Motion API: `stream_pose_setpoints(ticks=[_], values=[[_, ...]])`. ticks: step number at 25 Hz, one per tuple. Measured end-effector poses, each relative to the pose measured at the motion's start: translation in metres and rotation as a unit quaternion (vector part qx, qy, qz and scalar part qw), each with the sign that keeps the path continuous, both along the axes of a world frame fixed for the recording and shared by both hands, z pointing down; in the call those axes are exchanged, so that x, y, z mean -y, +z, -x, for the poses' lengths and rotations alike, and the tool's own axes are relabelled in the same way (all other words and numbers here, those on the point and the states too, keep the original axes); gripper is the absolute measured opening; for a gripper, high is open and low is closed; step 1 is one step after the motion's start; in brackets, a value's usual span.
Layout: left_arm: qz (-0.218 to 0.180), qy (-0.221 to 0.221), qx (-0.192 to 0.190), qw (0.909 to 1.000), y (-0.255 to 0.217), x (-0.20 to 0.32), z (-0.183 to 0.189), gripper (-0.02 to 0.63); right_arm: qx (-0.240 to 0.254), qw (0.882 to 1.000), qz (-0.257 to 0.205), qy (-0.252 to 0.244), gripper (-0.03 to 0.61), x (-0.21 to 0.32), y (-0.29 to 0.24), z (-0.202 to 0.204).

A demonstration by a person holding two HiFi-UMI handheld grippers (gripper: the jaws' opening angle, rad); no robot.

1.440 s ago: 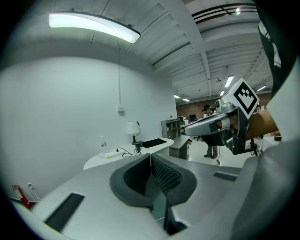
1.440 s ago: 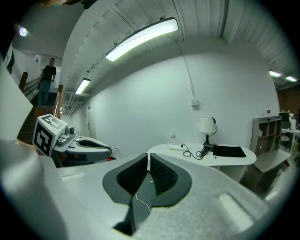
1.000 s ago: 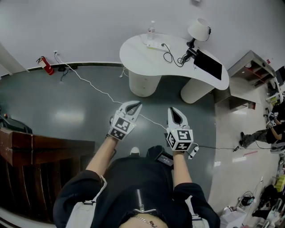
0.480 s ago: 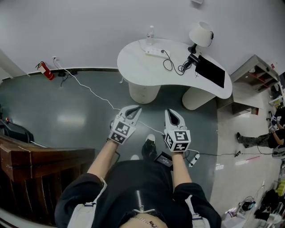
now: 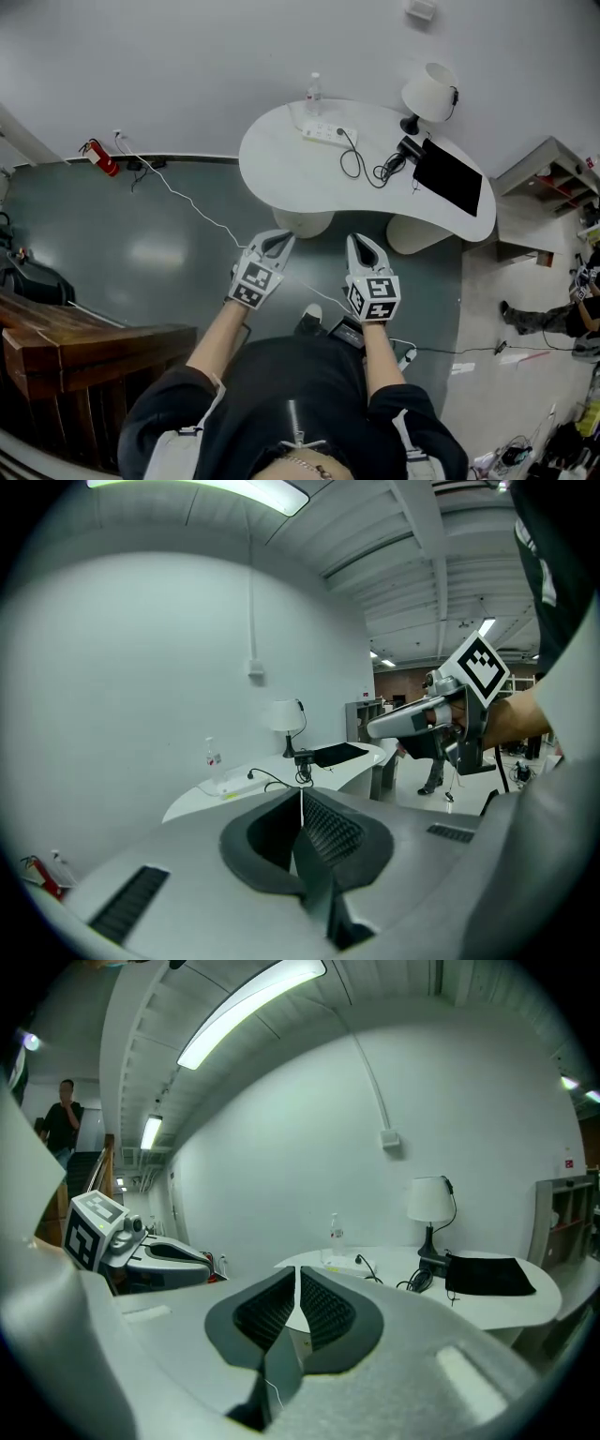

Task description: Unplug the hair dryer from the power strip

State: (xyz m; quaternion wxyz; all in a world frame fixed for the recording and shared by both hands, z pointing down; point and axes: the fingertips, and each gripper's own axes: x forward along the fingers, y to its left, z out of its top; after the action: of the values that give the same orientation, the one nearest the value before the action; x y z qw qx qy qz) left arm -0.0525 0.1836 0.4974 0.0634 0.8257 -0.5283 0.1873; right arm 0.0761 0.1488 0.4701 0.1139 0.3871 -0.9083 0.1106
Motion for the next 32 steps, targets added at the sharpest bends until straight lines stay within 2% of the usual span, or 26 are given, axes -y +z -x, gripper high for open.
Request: stream_pose_setpoints(ticks=[8, 17, 23, 32], values=[[0.010, -0.019, 0.016, 0.9996, 0.006, 0.051, -0.001, 0.014, 0.000, 1.000, 0.002, -0.030, 0.008, 0.060, 0.003, -0.006], [0.017, -0.030, 0.024, 0.9991, 0.010, 0.083, 0.002, 0.014, 0.006, 0.999, 0.011, -0.040, 0.008, 0.096, 0.008, -0.006], [0.020, -0.020, 0.024, 0.9993, 0.013, 0.114, 0.005, 0.014, 0.004, 0.999, 0.010, -0.041, 0.008, 0.123, 0.008, 0.000], [0.018, 0.005, 0.022, 0.9996, 0.014, 0.193, 0.022, 0.014, -0.006, 0.999, 0.013, -0.033, 0.008, 0.188, 0.010, 0.021]])
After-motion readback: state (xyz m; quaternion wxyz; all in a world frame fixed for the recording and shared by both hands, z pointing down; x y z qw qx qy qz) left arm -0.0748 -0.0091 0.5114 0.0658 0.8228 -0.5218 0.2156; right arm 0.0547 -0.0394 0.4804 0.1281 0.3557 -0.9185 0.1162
